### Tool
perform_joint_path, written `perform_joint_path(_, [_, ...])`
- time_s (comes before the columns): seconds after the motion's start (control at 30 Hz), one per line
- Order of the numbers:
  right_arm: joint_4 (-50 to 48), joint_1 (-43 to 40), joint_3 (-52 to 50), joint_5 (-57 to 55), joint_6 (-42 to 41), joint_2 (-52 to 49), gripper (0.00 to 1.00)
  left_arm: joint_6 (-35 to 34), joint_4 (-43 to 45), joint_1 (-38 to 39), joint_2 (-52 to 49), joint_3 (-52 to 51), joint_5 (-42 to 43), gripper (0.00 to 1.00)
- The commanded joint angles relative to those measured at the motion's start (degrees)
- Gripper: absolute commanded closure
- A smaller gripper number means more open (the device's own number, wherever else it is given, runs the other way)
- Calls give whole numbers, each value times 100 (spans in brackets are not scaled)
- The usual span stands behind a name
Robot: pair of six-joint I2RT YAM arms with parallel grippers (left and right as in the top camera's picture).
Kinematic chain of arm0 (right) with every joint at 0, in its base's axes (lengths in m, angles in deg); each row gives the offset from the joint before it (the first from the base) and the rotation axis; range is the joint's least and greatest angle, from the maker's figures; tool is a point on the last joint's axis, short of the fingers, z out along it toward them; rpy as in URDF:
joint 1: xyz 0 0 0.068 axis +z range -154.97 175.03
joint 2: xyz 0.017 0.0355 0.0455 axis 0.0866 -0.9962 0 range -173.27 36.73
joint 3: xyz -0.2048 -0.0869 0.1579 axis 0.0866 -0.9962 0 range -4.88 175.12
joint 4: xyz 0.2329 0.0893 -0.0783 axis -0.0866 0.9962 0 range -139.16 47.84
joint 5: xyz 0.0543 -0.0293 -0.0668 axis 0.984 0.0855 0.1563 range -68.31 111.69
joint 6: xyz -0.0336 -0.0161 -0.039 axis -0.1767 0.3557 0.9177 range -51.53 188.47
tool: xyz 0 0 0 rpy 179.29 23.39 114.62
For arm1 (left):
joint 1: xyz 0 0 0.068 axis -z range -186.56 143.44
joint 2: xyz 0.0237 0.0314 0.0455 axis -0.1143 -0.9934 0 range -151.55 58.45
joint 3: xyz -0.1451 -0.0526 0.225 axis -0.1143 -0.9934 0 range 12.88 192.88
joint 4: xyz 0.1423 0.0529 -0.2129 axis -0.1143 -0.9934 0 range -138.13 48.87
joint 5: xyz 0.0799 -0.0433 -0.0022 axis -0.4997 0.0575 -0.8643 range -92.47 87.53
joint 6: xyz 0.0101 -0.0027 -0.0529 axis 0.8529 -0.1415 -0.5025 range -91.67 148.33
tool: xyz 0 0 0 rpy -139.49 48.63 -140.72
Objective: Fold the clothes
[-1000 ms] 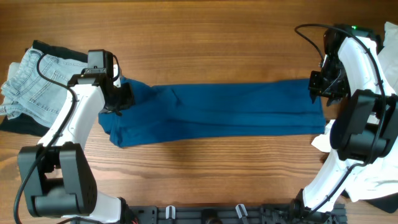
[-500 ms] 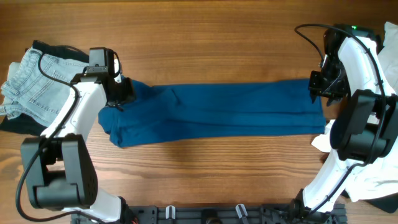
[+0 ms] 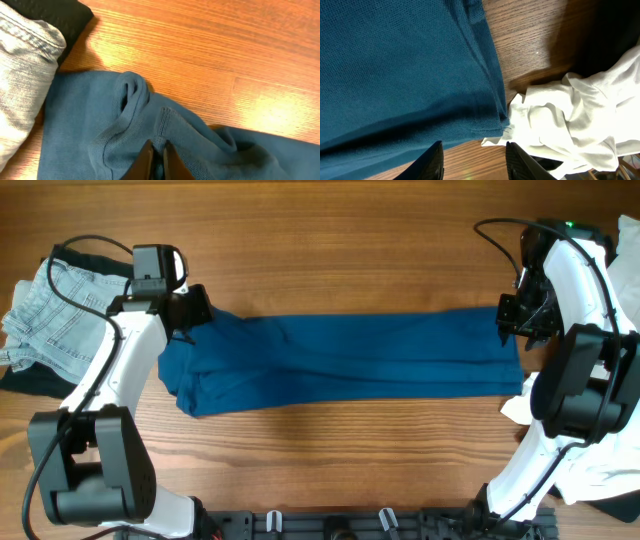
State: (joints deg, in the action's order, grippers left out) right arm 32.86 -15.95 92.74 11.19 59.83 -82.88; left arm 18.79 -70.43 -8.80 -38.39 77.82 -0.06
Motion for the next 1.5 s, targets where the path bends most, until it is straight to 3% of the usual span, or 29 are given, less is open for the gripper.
perform_joint_path(0.0, [-9, -35, -37, 57, 98, 155, 59, 9, 22, -57, -109, -9, -81, 78])
perform_joint_path(0.07, [-4, -35, -37, 57, 98, 155, 59, 11, -166, -57, -249, -11, -85, 44])
perform_joint_path(0.13, [15, -35, -37, 57, 98, 155, 59, 9, -457, -111, -260, -11, -273, 37])
perform_joint_path(0.3, [4, -35, -37, 59, 98, 155, 60, -181, -1102, -656, 55, -11, -433, 38])
perform_joint_path(0.57, [7, -35, -37, 118, 103, 155, 59, -179, -752, -815, -295, -13, 140, 40])
perform_joint_path(0.73, [9, -35, -37, 118, 103, 155, 59, -179, -472, -815, -811, -13, 1027, 44])
perform_joint_path(0.77, [7, -35, -37, 118, 105, 155, 59, -179, -485, -815, -835, -13, 1088, 53])
perform_joint_path(0.8, [7, -35, -37, 120, 105, 155, 59, -151, -516, -815, -837, -13, 1082, 74])
perform_joint_path(0.83, [7, -35, -37, 120, 103, 155, 59, -133, -529, -817, -837, -13, 1080, 83])
perform_joint_path(0.87, [7, -35, -37, 118, 105, 155, 59, -133, -562, -817, -837, -13, 1043, 92])
perform_joint_path(0.93, [11, -35, -37, 118, 103, 155, 59, -136, -656, -817, -837, -13, 885, 96])
perform_joint_path(1.2, [13, -35, -37, 118, 101, 155, 59, -186, -1475, -817, -811, -11, -227, 96])
perform_joint_path(1.3, [-2, -35, -37, 118, 96, 155, 60, -184, -1467, -817, -811, -11, -275, 80])
perform_joint_path(1.47, [-186, -380, -37, 190, 70, 155, 57, -184, -1843, -817, -498, 463, -273, 74])
